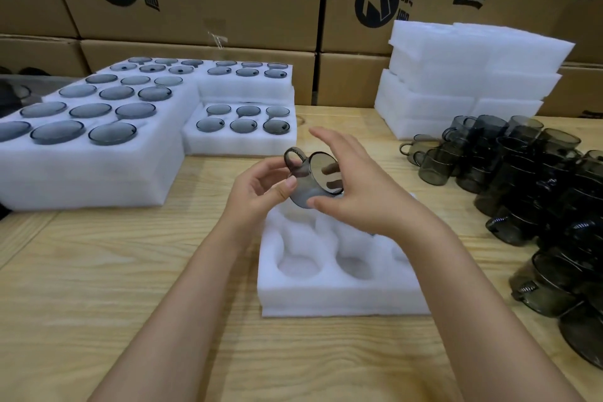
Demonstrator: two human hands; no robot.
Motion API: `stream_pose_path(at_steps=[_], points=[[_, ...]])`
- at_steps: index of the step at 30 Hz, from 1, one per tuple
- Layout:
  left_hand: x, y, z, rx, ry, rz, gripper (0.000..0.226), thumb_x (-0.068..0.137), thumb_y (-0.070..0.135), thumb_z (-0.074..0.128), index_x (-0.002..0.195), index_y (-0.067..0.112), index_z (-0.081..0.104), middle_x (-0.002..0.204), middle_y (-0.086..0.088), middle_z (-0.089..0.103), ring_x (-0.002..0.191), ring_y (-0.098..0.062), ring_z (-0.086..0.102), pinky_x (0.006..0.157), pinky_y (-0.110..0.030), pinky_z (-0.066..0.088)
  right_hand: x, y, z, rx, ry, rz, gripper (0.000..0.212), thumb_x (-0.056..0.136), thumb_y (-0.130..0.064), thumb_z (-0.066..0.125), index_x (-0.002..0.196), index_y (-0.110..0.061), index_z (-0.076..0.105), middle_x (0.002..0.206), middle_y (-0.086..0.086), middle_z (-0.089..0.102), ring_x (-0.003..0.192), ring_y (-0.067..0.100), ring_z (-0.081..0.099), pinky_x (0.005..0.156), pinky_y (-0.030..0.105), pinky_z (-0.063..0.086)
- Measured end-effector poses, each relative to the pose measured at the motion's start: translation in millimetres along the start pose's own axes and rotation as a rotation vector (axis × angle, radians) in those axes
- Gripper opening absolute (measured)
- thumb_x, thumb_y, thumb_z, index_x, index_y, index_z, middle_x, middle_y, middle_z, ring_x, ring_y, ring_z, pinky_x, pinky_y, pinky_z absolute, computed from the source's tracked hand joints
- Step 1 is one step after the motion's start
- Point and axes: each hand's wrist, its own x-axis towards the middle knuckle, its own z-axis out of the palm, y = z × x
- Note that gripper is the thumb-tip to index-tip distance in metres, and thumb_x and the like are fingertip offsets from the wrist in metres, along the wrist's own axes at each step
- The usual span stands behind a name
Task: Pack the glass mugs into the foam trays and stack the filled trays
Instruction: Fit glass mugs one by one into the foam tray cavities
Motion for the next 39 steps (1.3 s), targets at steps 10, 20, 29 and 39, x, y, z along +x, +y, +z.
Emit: stream_pose_path(at_steps=[10, 20, 29, 39], points=[[3.9, 2.9, 2.5, 0.010, 0.085, 0.075, 0.033, 0.062, 0.000, 0.072, 0.088, 0.011, 0.054, 0.083, 0.011, 0.069, 0.081, -0.007, 0.065, 0.076, -0.022, 0.052, 5.5, -3.1, -6.5, 0.566, -0.149, 0.209, 0.047, 0.082, -0.029, 0.070, 0.121, -0.043, 0.050, 0.115, 0.008, 0.051, 0.069, 0.018, 0.060, 0.058, 0.031, 0.056], [2.8, 11.6, -6.1, -0.196, -0.071, -0.033, 0.057, 0.063, 0.031, 0.075, 0.114, 0.014, 0.057, 0.116, -0.007, 0.064, 0.115, -0.025, 0.057, 0.102, -0.036, 0.042, 9.0, 8.0, -6.4, 0.487, 0.075, 0.170, 0.026, 0.084, -0.023, 0.068, 0.104, -0.032, 0.053, 0.104, -0.010, 0.058, 0.053, 0.010, 0.054, 0.057, 0.027, 0.051], [2.6, 5.2, -7.6, -0.068, -0.040, -0.046, 0.046, 0.071, 0.001, 0.064, 0.116, 0.013, 0.060, 0.107, 0.003, 0.072, 0.106, -0.016, 0.064, 0.085, -0.028, 0.052, 7.4, 3.1, -4.6, 0.405, -0.015, 0.110, 0.045, 0.085, -0.016, 0.061, 0.120, -0.042, 0.049, 0.115, -0.004, 0.053, 0.077, 0.022, 0.065, 0.081, 0.036, 0.051], [-2.6, -2.7, -8.8, 0.162, -0.095, -0.040, 0.067, 0.060, 0.000, 0.073, 0.122, 0.018, 0.055, 0.105, -0.005, 0.060, 0.103, -0.015, 0.057, 0.097, -0.028, 0.045, 10.0, 6.1, 8.2, 0.209, -0.017, 0.097, 0.039, 0.082, -0.026, 0.069, 0.117, -0.036, 0.057, 0.112, -0.011, 0.055, 0.069, 0.004, 0.056, 0.074, 0.023, 0.048]])
